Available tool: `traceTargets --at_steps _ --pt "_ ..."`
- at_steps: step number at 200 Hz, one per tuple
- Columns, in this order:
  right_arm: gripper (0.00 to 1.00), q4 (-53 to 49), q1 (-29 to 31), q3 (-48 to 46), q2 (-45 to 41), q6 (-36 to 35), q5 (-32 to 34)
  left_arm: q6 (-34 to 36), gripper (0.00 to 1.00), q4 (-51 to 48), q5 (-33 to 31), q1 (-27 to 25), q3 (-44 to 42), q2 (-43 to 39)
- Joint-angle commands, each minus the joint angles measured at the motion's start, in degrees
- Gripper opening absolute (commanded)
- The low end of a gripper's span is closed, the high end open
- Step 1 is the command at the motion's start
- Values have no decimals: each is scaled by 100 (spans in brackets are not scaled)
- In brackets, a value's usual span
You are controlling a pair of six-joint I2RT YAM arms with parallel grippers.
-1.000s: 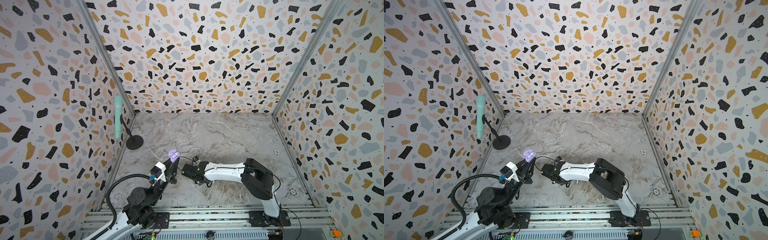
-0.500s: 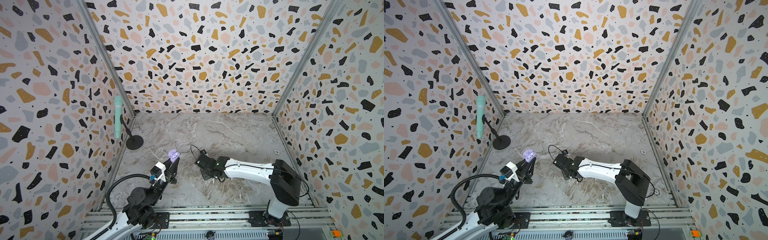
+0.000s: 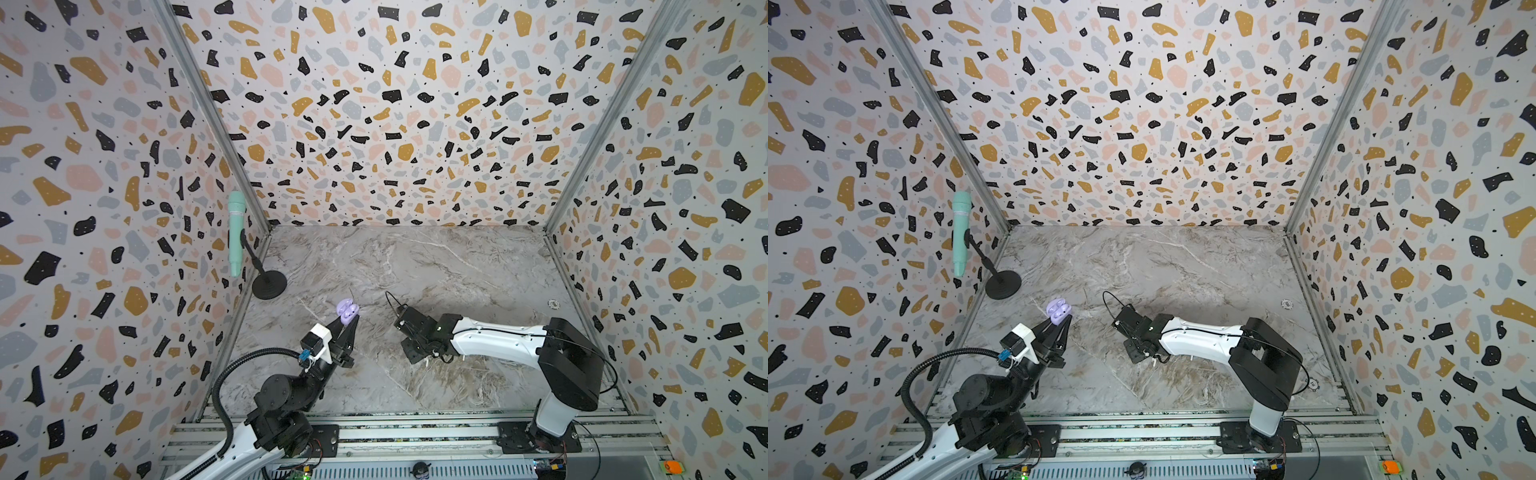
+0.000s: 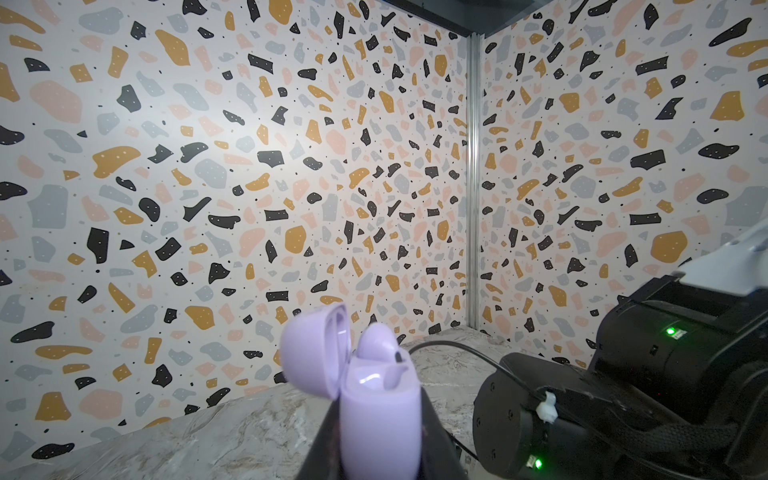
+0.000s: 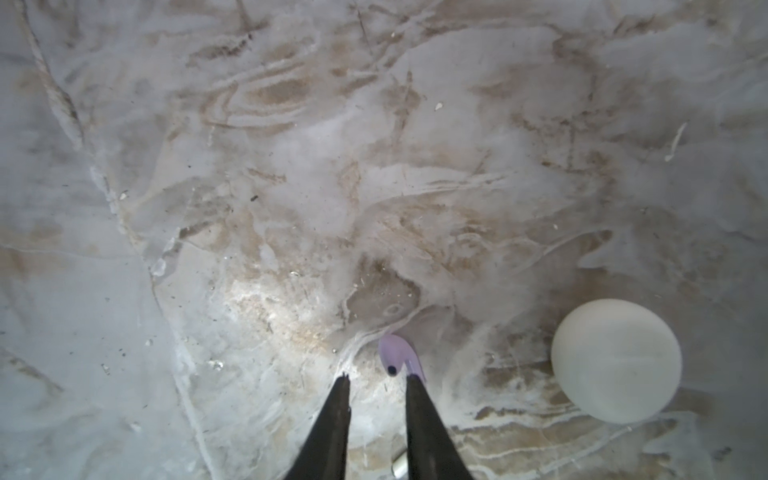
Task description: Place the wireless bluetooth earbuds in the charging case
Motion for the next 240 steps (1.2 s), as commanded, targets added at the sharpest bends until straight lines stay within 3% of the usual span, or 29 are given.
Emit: traceTargets --at_steps 1,175,240 --pt "26 34 11 13 57 -36 -71 26 0 215 -1 -35 -44 -56" --pt "21 -70 92 33 348 277 218 30 0 206 6 -31 -49 -69" --pt "16 -493 293 306 598 511 912 30 0 206 14 -31 -51 -78"
